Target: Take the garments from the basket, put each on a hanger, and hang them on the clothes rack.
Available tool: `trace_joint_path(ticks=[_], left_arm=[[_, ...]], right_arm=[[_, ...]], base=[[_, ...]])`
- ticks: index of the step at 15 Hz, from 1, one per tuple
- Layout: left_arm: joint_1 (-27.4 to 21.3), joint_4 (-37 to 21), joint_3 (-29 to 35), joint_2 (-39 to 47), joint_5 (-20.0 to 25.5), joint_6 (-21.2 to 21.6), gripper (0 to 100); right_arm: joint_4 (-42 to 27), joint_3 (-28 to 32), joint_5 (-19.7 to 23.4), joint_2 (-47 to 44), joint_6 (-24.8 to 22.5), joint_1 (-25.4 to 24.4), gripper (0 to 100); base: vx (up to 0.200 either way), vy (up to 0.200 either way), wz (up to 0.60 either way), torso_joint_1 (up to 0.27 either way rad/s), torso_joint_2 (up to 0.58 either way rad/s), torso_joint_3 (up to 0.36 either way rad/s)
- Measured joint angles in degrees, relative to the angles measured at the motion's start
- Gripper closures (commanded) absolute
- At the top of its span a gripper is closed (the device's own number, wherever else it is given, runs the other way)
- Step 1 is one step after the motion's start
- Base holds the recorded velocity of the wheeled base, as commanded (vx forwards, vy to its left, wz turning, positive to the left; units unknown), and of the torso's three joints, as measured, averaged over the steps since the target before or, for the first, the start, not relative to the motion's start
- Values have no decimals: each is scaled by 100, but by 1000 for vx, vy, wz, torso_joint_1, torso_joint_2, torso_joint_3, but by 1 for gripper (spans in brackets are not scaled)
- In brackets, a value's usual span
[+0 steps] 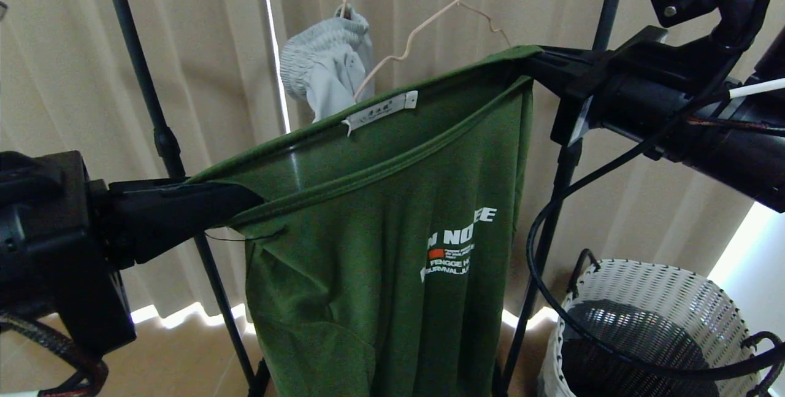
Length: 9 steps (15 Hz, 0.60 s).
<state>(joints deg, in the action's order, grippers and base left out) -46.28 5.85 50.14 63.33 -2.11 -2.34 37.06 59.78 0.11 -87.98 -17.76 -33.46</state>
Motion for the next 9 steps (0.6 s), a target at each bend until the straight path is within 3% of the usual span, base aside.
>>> trace_joint_path(ticks=[9], left_arm=[[24,-2,-69,15,-38,-4,100]], right_arm=[[22,-89,-32,-85,2,0,100]], base=[[0,0,0,0,0,0]])
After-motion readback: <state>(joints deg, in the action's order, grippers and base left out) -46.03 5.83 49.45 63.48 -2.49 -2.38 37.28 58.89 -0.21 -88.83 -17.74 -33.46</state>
